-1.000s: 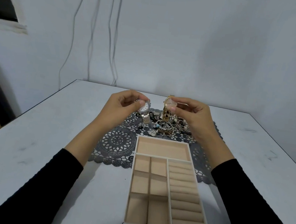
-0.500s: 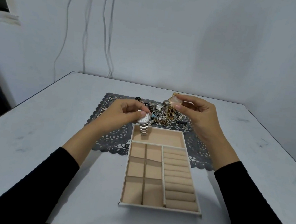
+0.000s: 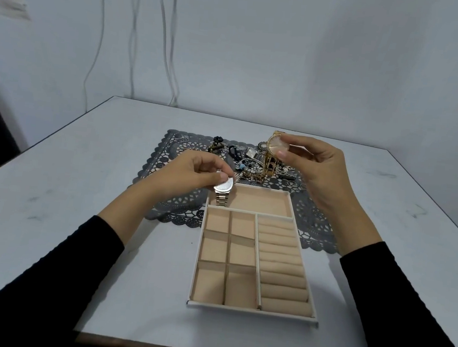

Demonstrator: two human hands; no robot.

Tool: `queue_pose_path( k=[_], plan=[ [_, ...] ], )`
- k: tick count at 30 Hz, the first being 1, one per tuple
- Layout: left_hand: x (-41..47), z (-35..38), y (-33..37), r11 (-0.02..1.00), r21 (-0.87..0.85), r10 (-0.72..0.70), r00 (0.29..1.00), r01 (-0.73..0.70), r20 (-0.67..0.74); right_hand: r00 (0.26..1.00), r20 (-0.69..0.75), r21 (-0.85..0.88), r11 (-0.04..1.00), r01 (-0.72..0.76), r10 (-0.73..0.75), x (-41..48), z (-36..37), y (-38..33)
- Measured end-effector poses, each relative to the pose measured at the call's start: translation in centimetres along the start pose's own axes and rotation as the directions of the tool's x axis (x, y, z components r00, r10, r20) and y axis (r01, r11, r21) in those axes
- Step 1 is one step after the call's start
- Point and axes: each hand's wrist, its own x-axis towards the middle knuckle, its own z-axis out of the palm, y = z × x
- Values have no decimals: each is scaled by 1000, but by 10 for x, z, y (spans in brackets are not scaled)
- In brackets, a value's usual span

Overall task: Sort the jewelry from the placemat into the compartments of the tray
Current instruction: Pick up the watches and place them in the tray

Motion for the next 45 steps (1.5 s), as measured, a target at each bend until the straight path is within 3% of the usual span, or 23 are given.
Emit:
queue_pose_path(
  k=[12,22,27,37,45],
  plan=[
    [3,-2,-6,995,10,104,980,-104,-170,1000,20,10,1000,13,-13,-1,3,2],
    [5,0,-6,998,46,56,996,-53,-65,1000,22,13,1000,0,0,0,4,3],
    [2,-2,-5,996,91,2,998,-8,58,1000,24,19,1000,-5,4,0,3,3],
    [2,1,-10,984,174,20,1000,-23,21,1000,24,17,1000,1,-2,-1,4,2],
    [-4,7,-9,967,252,59,994,-34,-90,999,31,26,1000,7,-8,-1,3,2]
  ],
)
